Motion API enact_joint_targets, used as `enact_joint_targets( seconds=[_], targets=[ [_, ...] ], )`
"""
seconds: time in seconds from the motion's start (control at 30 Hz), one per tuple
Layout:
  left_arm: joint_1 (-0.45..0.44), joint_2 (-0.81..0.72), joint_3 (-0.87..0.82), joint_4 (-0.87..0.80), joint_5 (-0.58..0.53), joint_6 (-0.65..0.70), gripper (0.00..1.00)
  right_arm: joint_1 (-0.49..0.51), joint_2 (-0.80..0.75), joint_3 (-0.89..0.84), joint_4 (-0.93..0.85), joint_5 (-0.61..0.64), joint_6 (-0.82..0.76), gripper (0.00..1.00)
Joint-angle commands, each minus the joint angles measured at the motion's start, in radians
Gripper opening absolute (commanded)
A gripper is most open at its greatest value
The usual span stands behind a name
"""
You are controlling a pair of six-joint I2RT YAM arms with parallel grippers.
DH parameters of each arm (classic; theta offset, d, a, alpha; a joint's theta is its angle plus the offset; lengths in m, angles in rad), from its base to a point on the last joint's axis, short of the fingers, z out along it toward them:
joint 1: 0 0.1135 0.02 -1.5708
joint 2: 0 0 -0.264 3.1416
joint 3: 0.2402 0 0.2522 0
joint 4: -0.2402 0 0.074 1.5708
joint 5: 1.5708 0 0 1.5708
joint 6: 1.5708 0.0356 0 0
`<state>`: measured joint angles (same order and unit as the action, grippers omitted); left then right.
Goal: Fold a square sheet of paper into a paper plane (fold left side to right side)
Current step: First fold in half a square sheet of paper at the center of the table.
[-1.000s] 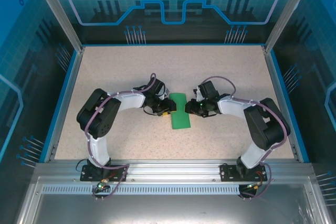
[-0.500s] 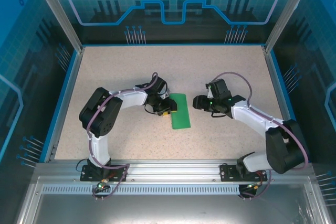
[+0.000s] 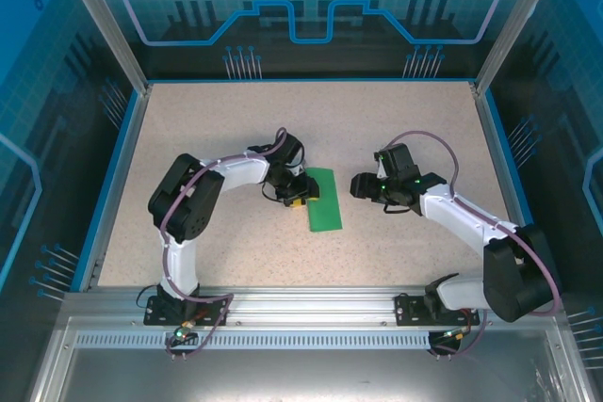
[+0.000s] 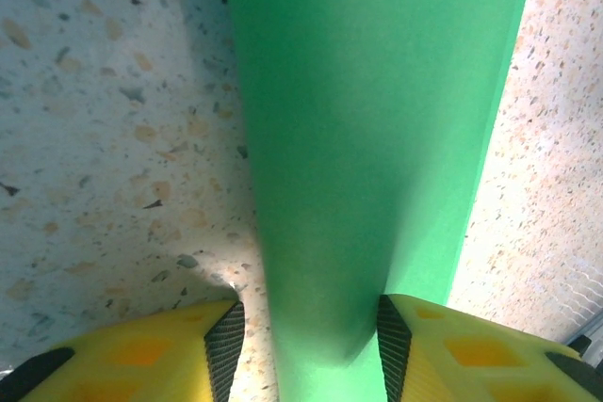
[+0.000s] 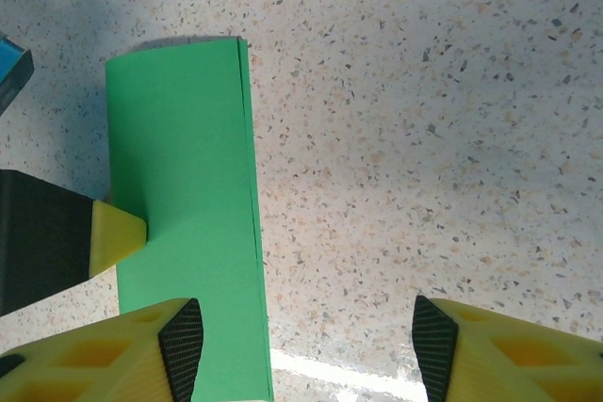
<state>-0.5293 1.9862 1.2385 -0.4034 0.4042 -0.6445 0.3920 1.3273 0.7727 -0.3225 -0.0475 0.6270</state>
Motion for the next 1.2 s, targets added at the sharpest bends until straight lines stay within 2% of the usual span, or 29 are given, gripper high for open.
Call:
enact_joint_targets(
  seconds=[0.0, 0.57, 0.73, 0.97, 1.17],
  targets=[
    [-0.045, 0.101, 0.002, 0.000, -0.057, 0.041, 0.47, -0.014, -0.025, -0.004, -0.027, 0.015, -0.013, 0.64],
    [-0.056, 0.131, 0.033, -0.032, -0.076, 0.051, 0.48, -0.008, 0.012, -0.007, 0.012, -0.061, 0.002, 0.64],
    [-0.055, 0.132, 0.033, -0.032, -0.079, 0.049, 0.48, 0.006, 0.049, 0.002, 0.032, -0.103, 0.010, 0.61],
    [-0.056, 0.132, 0.033, -0.035, -0.084, 0.049, 0.48, 0.038, 0.107, 0.014, 0.066, -0.145, 0.028, 0.52],
    [-0.056, 0.132, 0.033, -0.037, -0.085, 0.049, 0.49, 0.074, 0.178, 0.038, 0.101, -0.190, 0.051, 0.33]
  ],
)
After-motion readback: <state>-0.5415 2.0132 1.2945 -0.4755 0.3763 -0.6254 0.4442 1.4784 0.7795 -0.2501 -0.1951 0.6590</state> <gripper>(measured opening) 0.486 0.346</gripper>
